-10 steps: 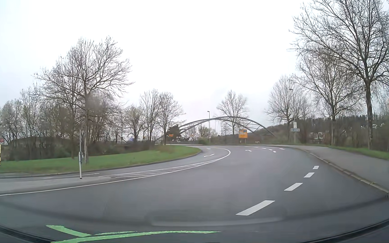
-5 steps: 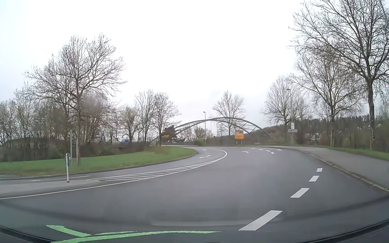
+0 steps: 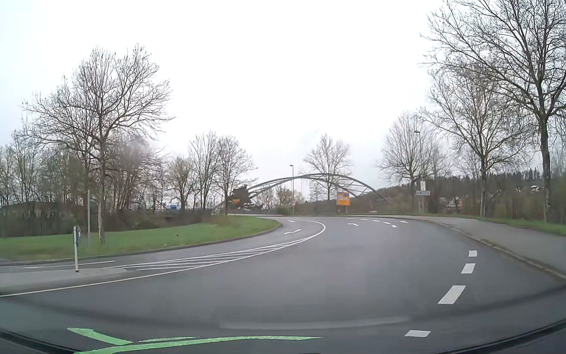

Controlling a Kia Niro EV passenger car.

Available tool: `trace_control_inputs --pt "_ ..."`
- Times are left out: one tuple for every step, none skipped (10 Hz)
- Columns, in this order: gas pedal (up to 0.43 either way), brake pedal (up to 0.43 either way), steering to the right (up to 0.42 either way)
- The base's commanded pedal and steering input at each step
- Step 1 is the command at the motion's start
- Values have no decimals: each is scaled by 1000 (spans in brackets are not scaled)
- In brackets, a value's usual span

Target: Follow the waypoints while adhering to traffic rules and regulations

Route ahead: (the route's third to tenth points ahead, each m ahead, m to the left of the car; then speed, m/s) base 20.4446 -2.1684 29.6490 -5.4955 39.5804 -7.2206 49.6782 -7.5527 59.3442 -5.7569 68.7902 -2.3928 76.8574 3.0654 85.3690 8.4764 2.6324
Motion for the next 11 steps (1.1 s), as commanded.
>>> trace_control_inputs --pt "378 0 52" --pt "398 0 52" --pt "398 0 52" --pt "409 0 52" --pt "421 0 53" --pt "421 0 55" --pt "429 0 57" --pt "429 0 58" --pt "429 0 61" --pt "429 0 69" --pt "429 0 75"
